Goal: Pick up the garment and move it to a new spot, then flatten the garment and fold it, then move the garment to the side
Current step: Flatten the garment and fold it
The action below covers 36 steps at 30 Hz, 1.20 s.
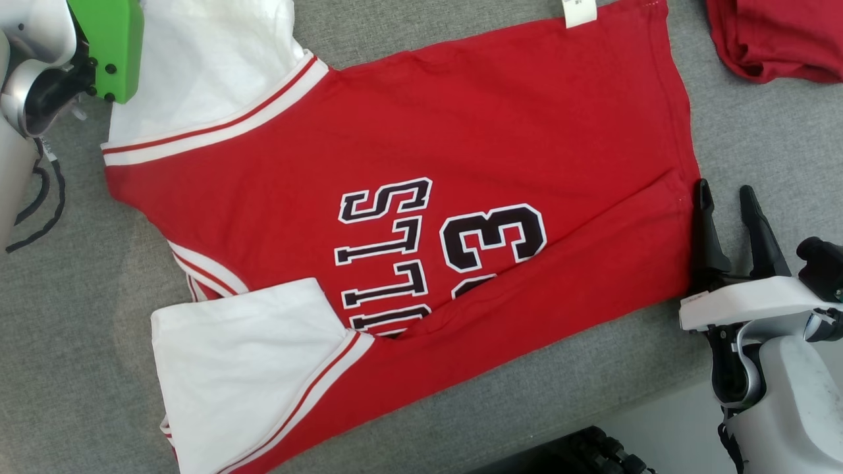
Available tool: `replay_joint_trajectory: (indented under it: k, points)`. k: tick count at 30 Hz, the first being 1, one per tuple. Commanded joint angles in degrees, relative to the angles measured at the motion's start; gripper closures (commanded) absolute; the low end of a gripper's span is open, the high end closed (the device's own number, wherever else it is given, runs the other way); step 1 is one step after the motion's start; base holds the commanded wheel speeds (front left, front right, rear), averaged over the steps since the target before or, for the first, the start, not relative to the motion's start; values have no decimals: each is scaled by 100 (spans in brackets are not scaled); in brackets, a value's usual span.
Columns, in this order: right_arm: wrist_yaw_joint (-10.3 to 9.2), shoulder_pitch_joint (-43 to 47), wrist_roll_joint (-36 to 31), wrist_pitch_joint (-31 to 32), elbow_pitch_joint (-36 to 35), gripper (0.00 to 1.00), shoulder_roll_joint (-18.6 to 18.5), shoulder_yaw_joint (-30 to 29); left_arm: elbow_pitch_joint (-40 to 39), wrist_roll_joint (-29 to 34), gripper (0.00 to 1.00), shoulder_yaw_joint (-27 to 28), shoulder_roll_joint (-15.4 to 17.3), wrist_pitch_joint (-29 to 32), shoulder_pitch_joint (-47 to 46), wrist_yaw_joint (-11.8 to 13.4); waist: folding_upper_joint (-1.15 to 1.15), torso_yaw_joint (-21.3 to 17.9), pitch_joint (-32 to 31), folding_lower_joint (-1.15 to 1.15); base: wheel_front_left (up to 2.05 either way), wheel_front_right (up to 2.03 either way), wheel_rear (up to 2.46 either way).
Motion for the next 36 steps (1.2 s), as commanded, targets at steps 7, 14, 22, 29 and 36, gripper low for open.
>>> replay_joint_trajectory:
  k: [7,14,22,29,36]
  points:
    - [-17,-195,-55,53,-52,0,-176,187,-74,-260,100,-334,135,-94,-109,-10,0,33,-127,0,0,0,0]
    - [-15,-997,259,1184,-436,0,-825,717,-480,-551,100,-666,198,-285,-139,-10,0,216,-494,0,0,0,0]
    - [-15,-2288,21,3442,103,0,-1309,997,-1249,-766,100,-1066,341,-378,-122,-10,0,594,-775,0,0,0,0]
    - [-15,-2950,-321,4590,719,0,-1293,914,-1876,-814,100,-1274,490,-385,-69,-10,0,924,-827,0,0,0,0]
    - [-15,-3237,-432,4778,1109,0,-1347,913,-2239,-799,100,-1310,603,-406,42,16,0,1119,-794,0,0,0,0]
